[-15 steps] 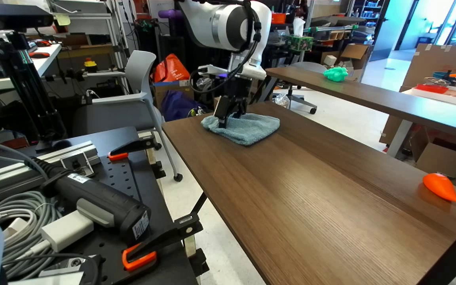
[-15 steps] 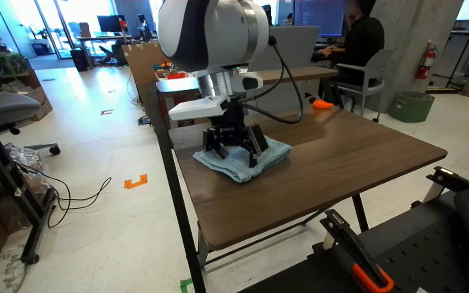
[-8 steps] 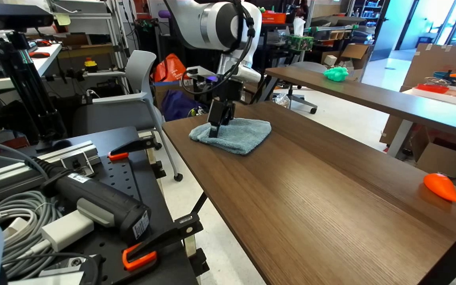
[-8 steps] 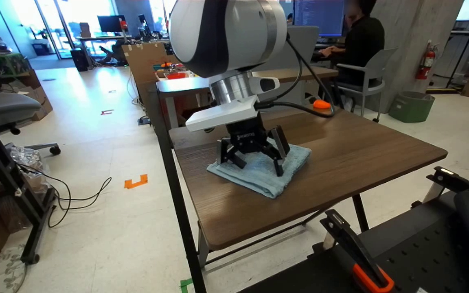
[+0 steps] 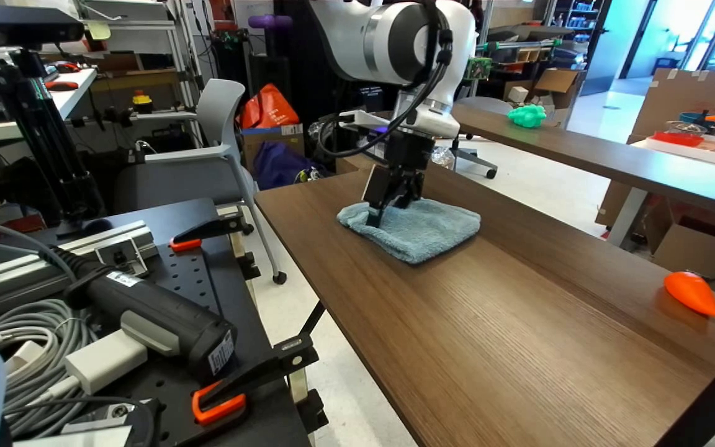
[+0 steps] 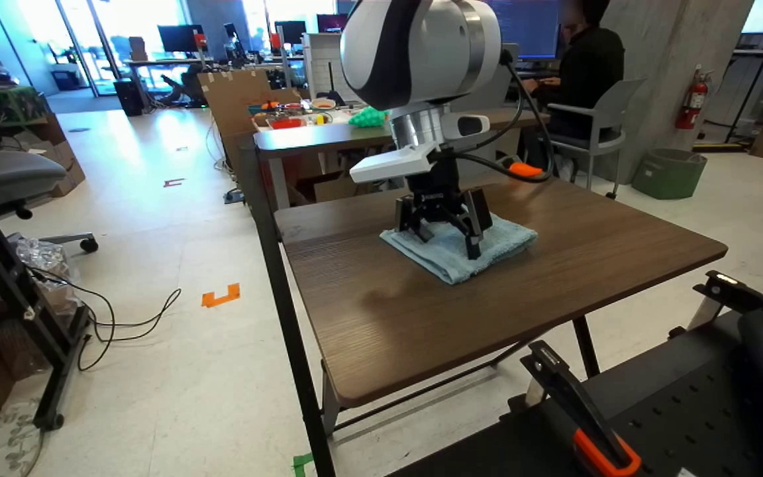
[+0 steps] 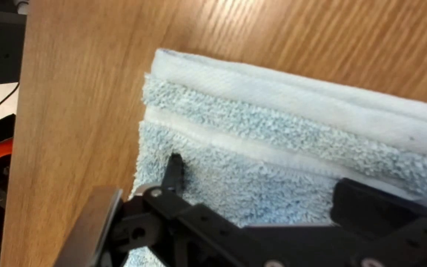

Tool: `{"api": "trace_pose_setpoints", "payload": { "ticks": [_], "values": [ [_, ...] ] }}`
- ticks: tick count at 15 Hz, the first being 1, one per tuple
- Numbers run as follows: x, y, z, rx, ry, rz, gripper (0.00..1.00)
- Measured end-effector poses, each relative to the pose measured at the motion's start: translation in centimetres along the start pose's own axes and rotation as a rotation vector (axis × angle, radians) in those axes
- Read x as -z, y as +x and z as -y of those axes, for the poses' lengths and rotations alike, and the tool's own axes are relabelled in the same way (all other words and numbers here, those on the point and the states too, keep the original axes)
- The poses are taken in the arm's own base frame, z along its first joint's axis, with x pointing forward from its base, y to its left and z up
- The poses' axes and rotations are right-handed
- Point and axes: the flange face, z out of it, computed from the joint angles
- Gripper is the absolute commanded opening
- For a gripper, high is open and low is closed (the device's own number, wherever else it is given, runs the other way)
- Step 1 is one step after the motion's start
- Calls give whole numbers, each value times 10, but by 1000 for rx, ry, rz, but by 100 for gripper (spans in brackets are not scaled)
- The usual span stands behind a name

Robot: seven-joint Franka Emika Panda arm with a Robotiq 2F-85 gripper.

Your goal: Use the towel to wipe the table

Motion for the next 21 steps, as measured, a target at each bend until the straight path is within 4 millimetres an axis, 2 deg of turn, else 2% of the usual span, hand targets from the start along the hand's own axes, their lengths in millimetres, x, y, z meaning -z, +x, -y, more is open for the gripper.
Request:
{"api": "trace_pose_setpoints", "payload": {
  "ticks": [2, 5, 7, 14, 18, 21],
  "values": [
    [1, 8, 2, -25, 6, 2, 100],
    [0, -3, 3, 16, -9, -48, 100],
    [-1, -17, 3, 71, -19, -110, 100],
    [-11, -99, -11, 326, 8, -309, 100],
    [-19, -147, -29, 425, 71, -293, 100],
    [-25, -175, -44, 493, 114, -262, 100]
  ]
}}
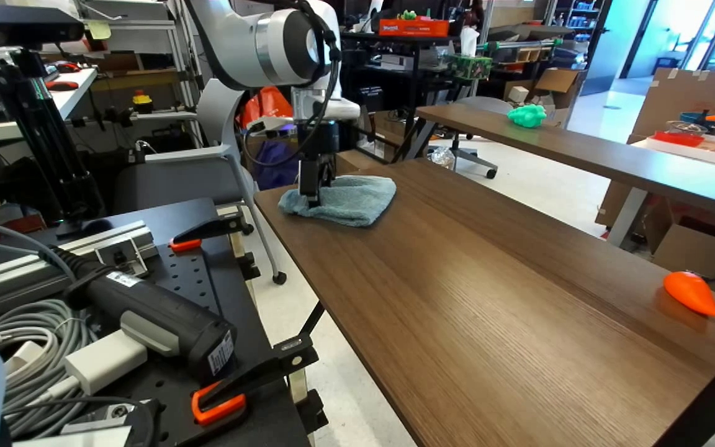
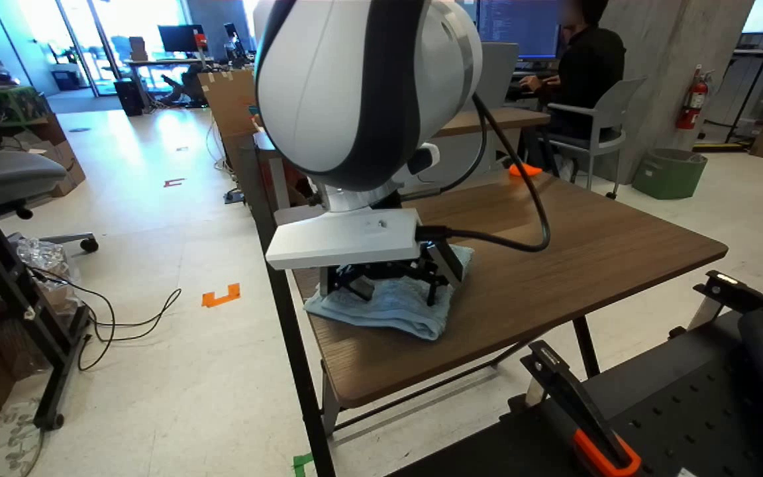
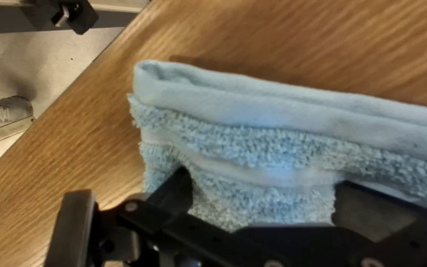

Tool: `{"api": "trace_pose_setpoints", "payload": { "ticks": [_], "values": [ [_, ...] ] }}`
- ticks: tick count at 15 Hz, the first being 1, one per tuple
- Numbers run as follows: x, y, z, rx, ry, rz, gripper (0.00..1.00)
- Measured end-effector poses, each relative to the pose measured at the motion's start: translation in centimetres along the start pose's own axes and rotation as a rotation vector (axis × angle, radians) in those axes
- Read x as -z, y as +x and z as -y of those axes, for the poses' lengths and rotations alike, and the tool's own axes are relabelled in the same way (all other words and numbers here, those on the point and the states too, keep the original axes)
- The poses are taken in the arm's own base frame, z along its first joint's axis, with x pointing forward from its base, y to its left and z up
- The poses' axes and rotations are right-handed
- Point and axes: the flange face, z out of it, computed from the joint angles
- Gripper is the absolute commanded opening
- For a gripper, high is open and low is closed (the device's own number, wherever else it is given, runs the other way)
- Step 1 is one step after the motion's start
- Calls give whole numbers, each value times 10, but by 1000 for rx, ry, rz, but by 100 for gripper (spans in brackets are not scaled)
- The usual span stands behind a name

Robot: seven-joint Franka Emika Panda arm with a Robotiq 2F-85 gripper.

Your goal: Use the towel to wipe the table

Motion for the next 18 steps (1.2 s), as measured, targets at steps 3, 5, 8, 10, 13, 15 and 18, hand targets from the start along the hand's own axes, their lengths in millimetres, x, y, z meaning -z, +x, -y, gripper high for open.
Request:
{"api": "trace_pose_setpoints", "payload": {
  "ticks": [3, 5, 8, 10, 13, 15, 18],
  "values": [
    [0, -10, -4, 19, 25, 6, 100],
    [0, -10, -4, 22, 30, 9, 100],
    [3, -7, -4, 15, 30, 8, 100],
    [3, 3, -7, -29, 15, 33, 100],
    [-1, 31, -7, -124, 24, 54, 100],
    [-3, 55, -4, -199, 53, 77, 100],
    [-8, 106, -5, -344, 109, 122, 100]
  ]
}}
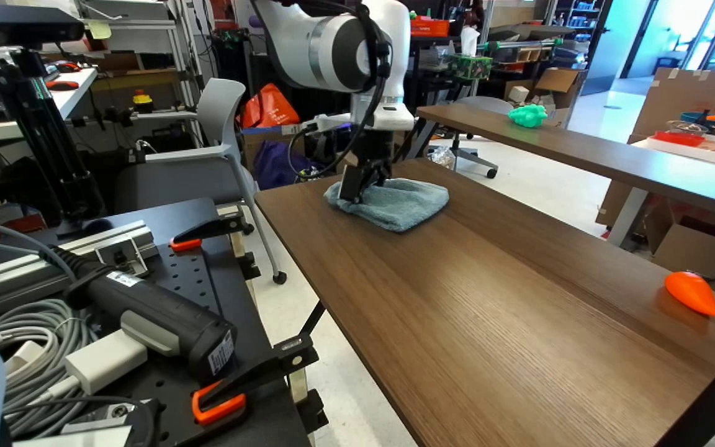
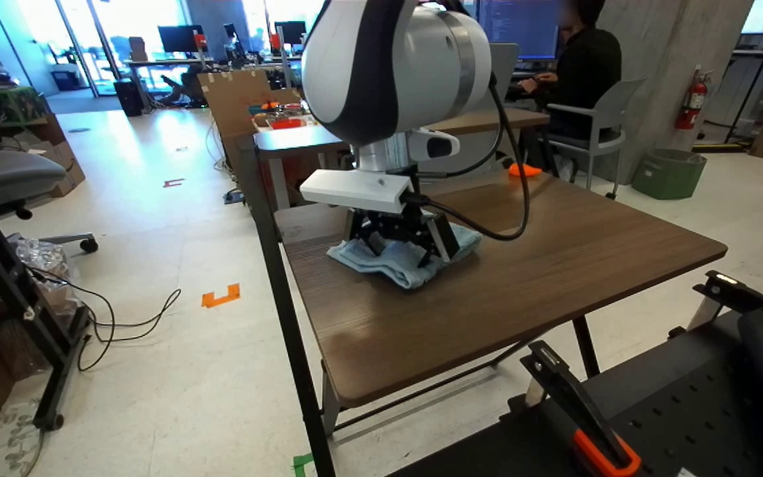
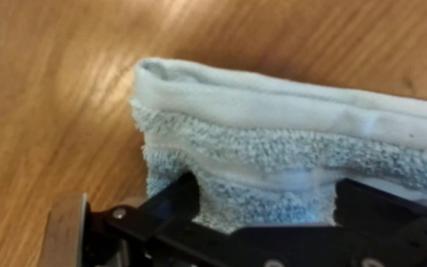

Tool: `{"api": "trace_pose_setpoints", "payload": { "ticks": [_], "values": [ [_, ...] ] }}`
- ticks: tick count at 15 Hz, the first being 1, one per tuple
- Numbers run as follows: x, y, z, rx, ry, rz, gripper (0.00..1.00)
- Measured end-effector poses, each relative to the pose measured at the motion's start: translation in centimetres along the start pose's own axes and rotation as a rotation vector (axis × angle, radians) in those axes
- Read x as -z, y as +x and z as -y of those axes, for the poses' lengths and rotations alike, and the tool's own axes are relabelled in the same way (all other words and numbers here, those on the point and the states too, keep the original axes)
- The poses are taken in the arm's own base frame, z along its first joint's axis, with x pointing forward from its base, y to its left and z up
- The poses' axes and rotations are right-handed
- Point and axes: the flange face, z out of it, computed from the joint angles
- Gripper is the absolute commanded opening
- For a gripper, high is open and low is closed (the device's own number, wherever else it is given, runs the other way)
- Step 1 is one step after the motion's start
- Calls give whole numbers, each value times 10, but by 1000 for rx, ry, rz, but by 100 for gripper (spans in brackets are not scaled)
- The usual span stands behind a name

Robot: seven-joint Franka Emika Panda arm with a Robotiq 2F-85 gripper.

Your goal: Use the towel to wipe the table

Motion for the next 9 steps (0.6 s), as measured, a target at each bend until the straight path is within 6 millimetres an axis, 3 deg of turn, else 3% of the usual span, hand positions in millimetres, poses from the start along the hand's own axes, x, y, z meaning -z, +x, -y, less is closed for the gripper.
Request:
{"api": "trace_pose_setpoints", "payload": {
  "ticks": [3, 5, 7, 9],
  "values": [
    [0, 55, 13, -152, 69, 52, 100],
    [0, 82, 22, -239, 111, 91, 100],
    [1, 96, 31, -298, 138, 128, 100],
    [2, 96, 43, -316, 157, 155, 100]
  ]
}}
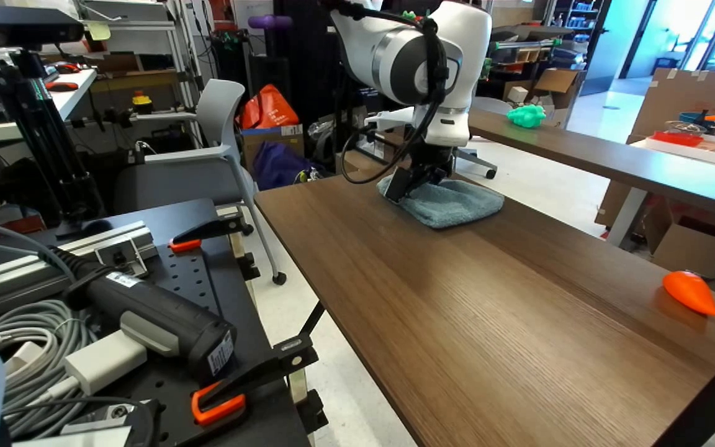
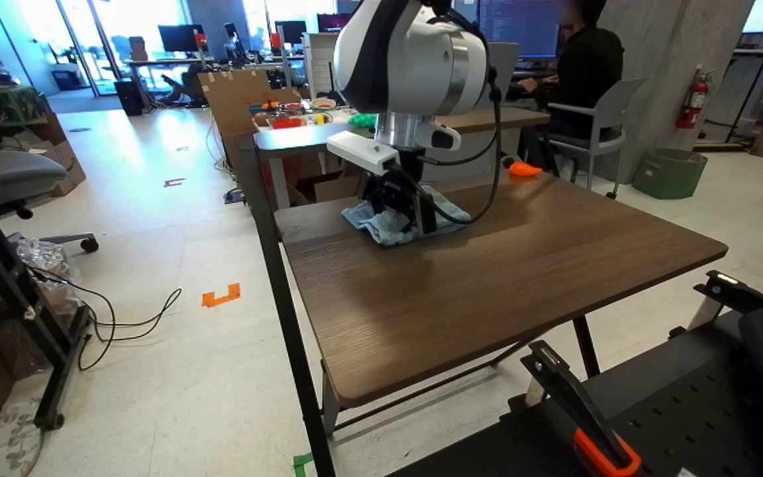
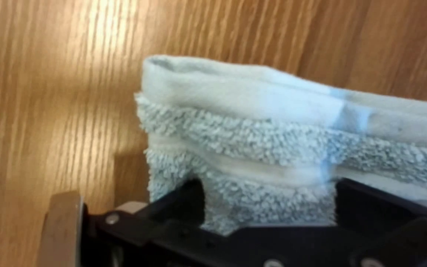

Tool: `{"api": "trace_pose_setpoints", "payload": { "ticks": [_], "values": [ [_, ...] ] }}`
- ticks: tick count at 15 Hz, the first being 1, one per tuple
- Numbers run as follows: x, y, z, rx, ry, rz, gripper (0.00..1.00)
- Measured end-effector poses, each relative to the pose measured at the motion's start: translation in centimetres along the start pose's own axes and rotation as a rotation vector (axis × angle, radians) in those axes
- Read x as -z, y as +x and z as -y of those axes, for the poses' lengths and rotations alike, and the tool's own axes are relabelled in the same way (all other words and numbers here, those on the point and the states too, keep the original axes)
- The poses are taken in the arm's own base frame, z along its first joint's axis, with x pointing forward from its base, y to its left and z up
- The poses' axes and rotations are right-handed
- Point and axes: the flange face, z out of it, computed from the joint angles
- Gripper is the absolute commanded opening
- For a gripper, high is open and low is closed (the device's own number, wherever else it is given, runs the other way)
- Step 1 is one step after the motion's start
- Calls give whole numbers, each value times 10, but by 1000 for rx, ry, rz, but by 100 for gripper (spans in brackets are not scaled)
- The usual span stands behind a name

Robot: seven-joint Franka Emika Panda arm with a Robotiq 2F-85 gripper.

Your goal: Use the towel to wipe the table

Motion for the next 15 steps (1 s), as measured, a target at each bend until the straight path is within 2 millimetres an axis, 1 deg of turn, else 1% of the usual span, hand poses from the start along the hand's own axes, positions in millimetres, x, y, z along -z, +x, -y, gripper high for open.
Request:
{"api": "trace_pose_setpoints", "payload": {
  "ticks": [2, 5, 7, 9, 13, 15],
  "values": [
    [-2, -14, 9, 13, 15, 20, 100],
    [-5, -38, 16, 48, 23, 25, 100],
    [-6, -45, 17, 62, 24, 17, 100],
    [-4, -38, 18, 57, 27, 5, 100],
    [5, -1, 18, -2, 49, -49, 100],
    [8, 12, 17, -49, 61, -70, 100]
  ]
}}
